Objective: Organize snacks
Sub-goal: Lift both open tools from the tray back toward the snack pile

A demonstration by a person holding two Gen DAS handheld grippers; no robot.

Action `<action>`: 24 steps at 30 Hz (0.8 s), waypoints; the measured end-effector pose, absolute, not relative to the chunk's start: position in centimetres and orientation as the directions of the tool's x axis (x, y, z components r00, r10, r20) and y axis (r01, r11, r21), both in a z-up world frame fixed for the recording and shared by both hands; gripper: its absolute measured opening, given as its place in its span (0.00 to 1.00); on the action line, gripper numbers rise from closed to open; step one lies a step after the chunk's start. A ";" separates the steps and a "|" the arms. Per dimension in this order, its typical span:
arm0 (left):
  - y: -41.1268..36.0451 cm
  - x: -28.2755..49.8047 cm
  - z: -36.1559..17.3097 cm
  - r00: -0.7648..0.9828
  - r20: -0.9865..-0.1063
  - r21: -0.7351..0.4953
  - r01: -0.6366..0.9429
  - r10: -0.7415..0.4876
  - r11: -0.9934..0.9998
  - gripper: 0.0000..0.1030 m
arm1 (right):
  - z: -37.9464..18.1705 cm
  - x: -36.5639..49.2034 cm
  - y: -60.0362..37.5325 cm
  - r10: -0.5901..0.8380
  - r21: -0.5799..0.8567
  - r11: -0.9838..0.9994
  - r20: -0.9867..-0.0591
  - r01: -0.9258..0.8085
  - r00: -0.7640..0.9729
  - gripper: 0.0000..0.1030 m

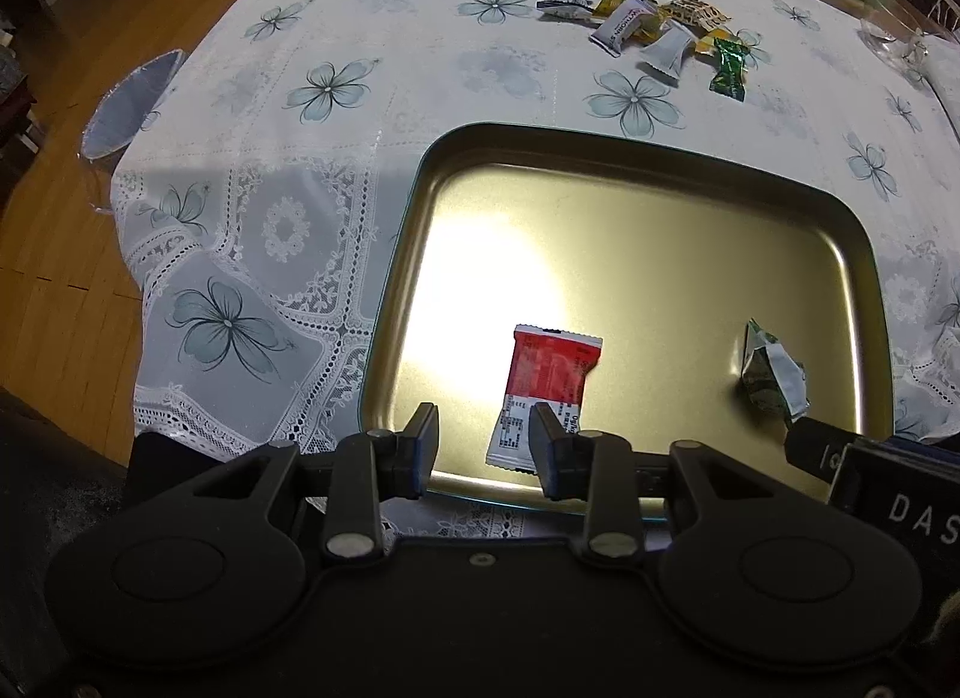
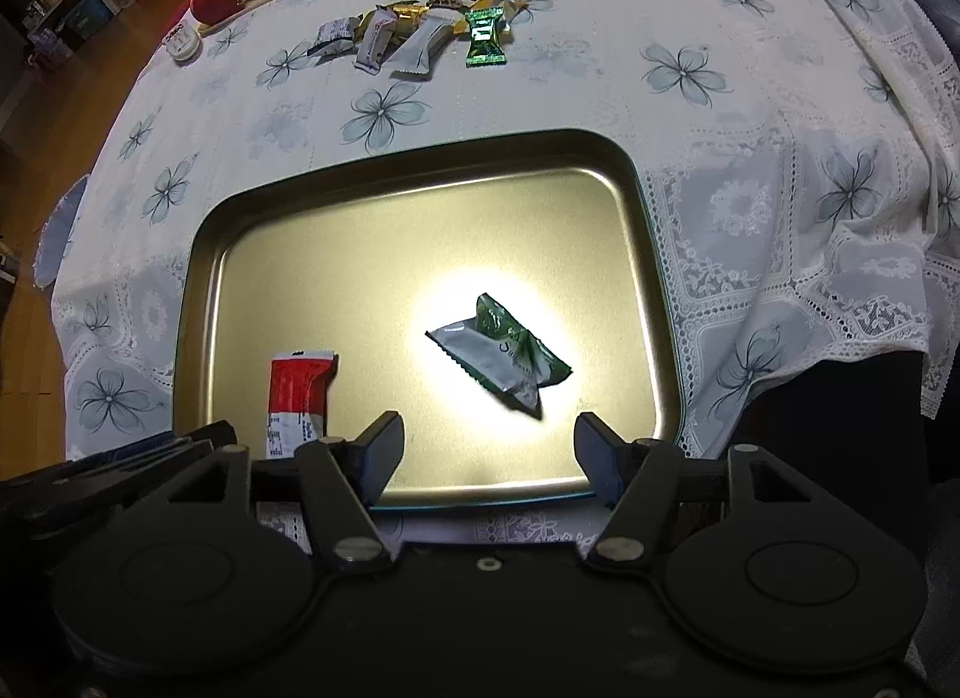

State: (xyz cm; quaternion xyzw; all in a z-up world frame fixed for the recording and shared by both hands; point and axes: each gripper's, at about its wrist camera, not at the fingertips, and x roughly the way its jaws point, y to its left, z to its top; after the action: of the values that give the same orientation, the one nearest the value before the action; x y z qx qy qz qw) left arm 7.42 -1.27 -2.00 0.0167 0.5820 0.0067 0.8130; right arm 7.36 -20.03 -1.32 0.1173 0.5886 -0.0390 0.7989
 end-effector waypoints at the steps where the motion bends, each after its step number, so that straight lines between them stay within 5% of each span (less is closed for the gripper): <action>1: -1.2 7.5 -2.0 0.321 -0.947 0.031 0.008 0.027 0.999 0.43 | -1.2 7.5 -19.9 0.067 0.132 0.972 -0.948 0.194 0.311 0.66; 24: -2.0 11.3 -4.0 0.156 -0.987 -0.023 0.089 -0.037 0.996 0.43 | -4.0 13.2 -21.8 0.232 0.274 0.929 -0.954 0.247 0.188 0.65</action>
State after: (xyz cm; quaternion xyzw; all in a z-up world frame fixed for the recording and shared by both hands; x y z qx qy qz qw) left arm 11.34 -2.00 -3.98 0.0202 0.6483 -0.0415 0.7600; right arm 13.17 -21.80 -4.05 0.1877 0.6372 -0.0051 0.7475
